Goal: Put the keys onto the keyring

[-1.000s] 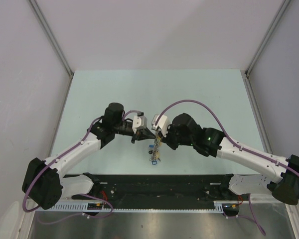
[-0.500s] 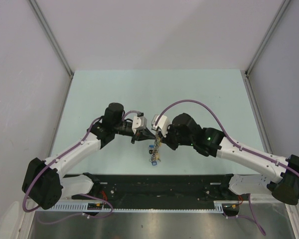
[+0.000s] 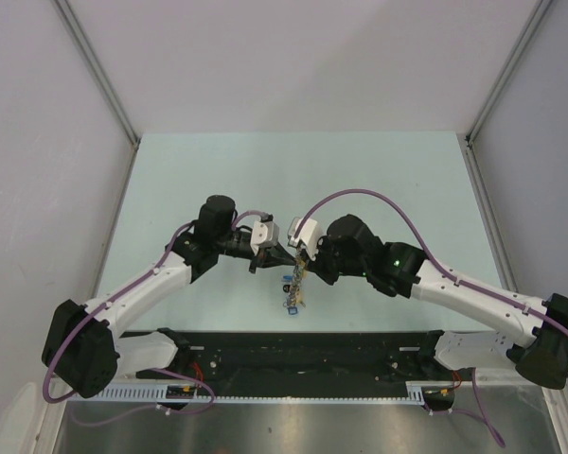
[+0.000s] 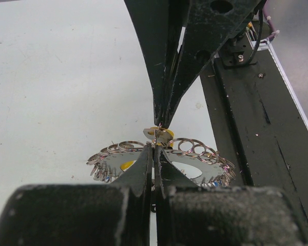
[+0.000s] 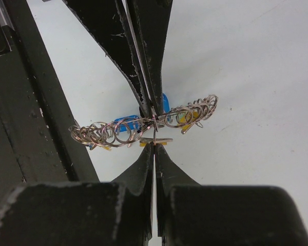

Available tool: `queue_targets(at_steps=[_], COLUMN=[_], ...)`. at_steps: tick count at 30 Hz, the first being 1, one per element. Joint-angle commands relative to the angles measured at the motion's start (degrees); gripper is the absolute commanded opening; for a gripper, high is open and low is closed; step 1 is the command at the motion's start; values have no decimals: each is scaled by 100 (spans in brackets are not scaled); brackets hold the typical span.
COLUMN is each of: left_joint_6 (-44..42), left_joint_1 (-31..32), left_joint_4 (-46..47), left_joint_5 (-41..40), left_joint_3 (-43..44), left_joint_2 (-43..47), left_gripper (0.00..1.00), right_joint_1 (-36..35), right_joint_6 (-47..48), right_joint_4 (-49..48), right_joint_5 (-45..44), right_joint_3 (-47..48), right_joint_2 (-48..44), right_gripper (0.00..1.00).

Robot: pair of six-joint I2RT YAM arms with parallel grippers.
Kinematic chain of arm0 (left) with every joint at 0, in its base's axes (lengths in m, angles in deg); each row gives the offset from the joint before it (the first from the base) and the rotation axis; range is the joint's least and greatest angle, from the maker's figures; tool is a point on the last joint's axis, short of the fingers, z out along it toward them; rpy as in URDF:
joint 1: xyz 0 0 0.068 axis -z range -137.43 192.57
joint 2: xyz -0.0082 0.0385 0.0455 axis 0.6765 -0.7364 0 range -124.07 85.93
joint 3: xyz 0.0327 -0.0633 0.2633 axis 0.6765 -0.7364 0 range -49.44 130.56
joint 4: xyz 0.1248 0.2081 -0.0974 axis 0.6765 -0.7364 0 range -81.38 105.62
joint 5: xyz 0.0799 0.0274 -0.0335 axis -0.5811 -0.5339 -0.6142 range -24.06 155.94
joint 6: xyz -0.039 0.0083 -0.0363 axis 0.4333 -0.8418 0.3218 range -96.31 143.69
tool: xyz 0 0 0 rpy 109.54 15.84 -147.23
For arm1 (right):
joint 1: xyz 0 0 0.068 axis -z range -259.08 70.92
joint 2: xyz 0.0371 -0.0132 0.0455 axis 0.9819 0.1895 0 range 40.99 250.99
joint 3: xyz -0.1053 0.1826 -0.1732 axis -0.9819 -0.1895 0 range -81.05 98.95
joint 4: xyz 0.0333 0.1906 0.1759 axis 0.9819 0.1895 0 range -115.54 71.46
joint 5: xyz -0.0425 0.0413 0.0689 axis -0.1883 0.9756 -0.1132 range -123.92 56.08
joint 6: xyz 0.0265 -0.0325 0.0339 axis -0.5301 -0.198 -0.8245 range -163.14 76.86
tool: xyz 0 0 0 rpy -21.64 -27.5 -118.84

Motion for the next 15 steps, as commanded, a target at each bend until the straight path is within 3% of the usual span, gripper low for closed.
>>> queue_targets(at_steps=[1, 15], left_joint_6=[-229, -264], left_joint_1=[36, 36], left_joint_4=[142, 107], left_joint_5=[356, 356], left_joint_3=[148, 156], left_joint_2=[207, 198], left_gripper=[0, 0], right_joint_1=[41, 59], right_joint_6=[-111, -84], right_joint_4=[-45, -62], right_joint_5=[32, 234], right_joint_3=[271, 271], right_joint_2=[39, 4], right_gripper=[0, 0])
